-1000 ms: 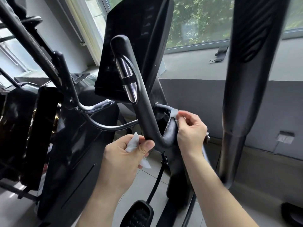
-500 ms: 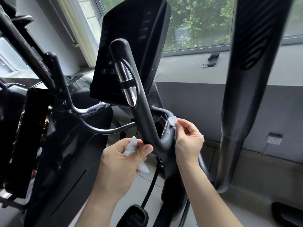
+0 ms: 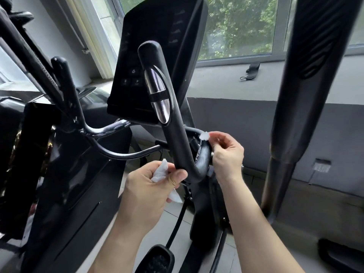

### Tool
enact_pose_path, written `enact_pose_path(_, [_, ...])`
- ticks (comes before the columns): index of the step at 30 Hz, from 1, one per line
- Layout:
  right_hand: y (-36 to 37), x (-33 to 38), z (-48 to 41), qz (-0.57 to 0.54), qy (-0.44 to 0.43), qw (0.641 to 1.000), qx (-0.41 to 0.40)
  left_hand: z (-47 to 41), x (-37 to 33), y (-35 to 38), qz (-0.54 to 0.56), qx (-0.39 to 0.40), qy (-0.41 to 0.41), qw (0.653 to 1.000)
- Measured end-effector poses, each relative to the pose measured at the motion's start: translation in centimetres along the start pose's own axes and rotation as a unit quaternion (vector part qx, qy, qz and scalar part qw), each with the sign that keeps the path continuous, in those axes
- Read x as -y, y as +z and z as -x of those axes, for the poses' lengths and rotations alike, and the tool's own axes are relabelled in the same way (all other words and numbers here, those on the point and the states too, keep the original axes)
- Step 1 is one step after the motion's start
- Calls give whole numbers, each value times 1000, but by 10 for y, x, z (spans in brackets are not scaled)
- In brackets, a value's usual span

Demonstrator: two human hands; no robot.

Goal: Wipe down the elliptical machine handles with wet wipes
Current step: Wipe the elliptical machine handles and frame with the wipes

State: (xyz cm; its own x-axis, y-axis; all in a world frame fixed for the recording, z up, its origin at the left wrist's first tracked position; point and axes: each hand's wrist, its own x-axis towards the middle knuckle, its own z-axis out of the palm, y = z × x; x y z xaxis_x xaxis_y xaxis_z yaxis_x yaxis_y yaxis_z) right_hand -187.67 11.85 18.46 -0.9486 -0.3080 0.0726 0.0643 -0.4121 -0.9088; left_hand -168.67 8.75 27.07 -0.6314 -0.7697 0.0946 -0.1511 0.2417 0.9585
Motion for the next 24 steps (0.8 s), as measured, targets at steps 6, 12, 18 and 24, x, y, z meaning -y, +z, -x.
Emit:
enact_pose_path(6, [-23,20,63,-19,13,995,92,-3,7,-3,-2,8,3,1000])
enact_pose_path(12, [-20,14,60,2,7,999,32,-4,7,-3,7,13,0,1000])
enact_pose_path(18, [10,-1,-4,30,3,994,-104,-2,5,-3,-2,7,0,1000])
enact_pose_path(24, [4,1,-6,51,48,996,-55,-2,6,-3,-16,5,1,1000])
